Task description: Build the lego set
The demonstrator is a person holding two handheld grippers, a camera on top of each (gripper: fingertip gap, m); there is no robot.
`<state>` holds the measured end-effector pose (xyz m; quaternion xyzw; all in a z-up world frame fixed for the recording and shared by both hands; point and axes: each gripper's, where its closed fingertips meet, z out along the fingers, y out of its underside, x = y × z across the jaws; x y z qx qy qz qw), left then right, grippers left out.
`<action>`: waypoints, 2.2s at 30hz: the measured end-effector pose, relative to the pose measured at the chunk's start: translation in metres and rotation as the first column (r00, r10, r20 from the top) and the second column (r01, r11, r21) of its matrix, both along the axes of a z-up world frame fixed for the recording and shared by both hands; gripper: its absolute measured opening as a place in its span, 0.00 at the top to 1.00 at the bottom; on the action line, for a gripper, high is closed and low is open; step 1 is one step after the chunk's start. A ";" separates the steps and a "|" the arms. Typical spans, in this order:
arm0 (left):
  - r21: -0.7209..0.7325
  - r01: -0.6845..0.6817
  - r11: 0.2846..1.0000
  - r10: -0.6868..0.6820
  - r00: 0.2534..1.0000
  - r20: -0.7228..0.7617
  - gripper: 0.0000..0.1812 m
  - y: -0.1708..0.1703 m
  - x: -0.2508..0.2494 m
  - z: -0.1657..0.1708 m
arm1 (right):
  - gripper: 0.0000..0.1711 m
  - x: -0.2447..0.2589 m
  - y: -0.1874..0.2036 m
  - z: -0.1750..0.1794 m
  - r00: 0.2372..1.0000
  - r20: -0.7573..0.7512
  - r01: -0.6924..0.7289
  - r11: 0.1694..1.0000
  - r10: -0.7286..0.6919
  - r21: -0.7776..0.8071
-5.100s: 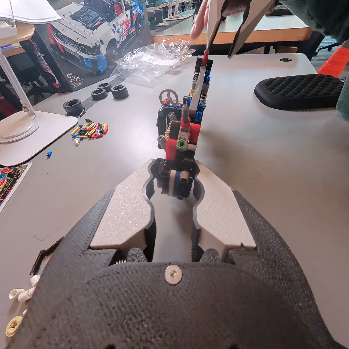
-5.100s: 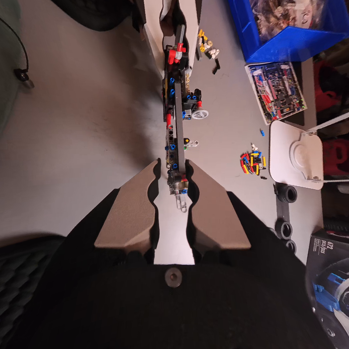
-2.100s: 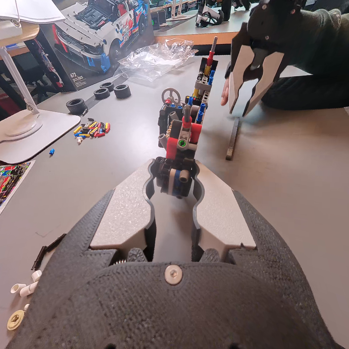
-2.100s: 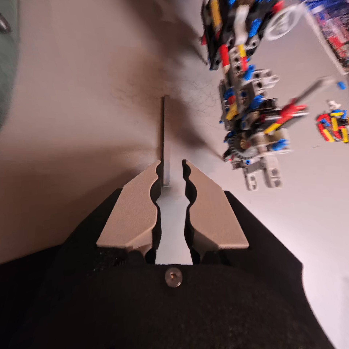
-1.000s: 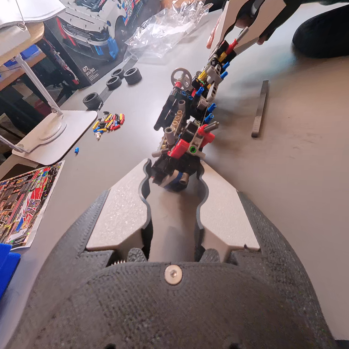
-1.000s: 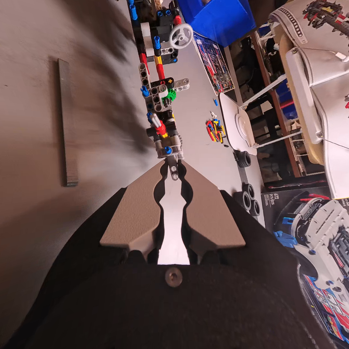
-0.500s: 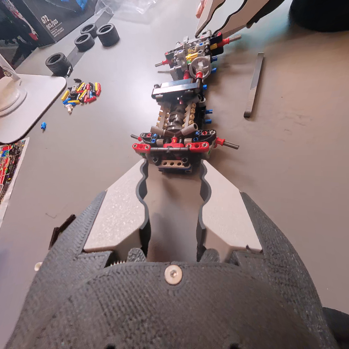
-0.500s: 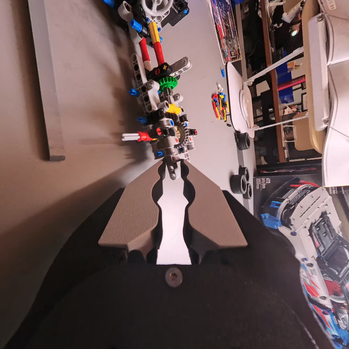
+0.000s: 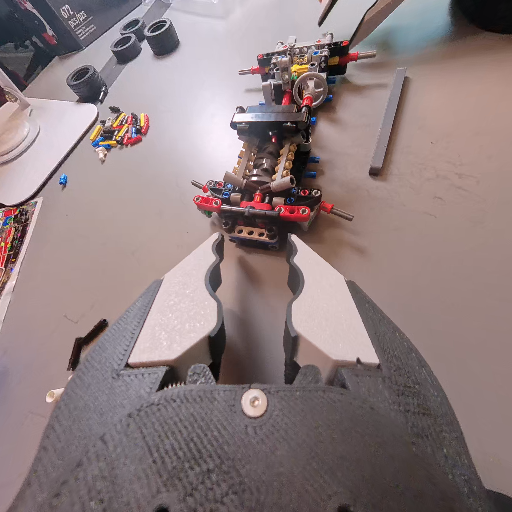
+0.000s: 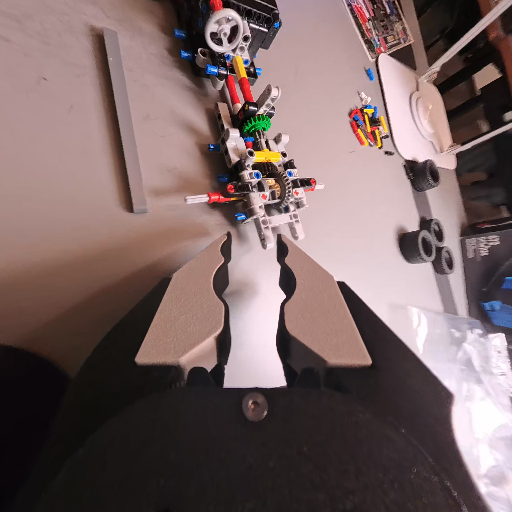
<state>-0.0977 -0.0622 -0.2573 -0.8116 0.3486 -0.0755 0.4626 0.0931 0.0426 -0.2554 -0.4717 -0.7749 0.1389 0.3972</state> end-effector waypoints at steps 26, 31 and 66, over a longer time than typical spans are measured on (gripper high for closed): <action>0.388 -0.518 0.762 0.512 0.849 0.127 0.81 0.269 -0.153 0.184 | 0.84 -0.129 0.085 0.154 0.774 -0.543 0.184 0.936 -0.326 -0.300; 0.415 -0.554 0.722 0.567 0.817 0.105 1.00 0.286 -0.169 0.182 | 0.85 -0.137 0.101 0.146 0.736 -0.550 0.179 0.897 -0.395 -0.404; -0.277 -0.635 0.721 0.473 0.159 0.866 0.87 0.231 -0.180 0.140 | 0.95 -0.190 0.303 0.156 0.331 -0.498 0.344 0.594 -0.802 -0.728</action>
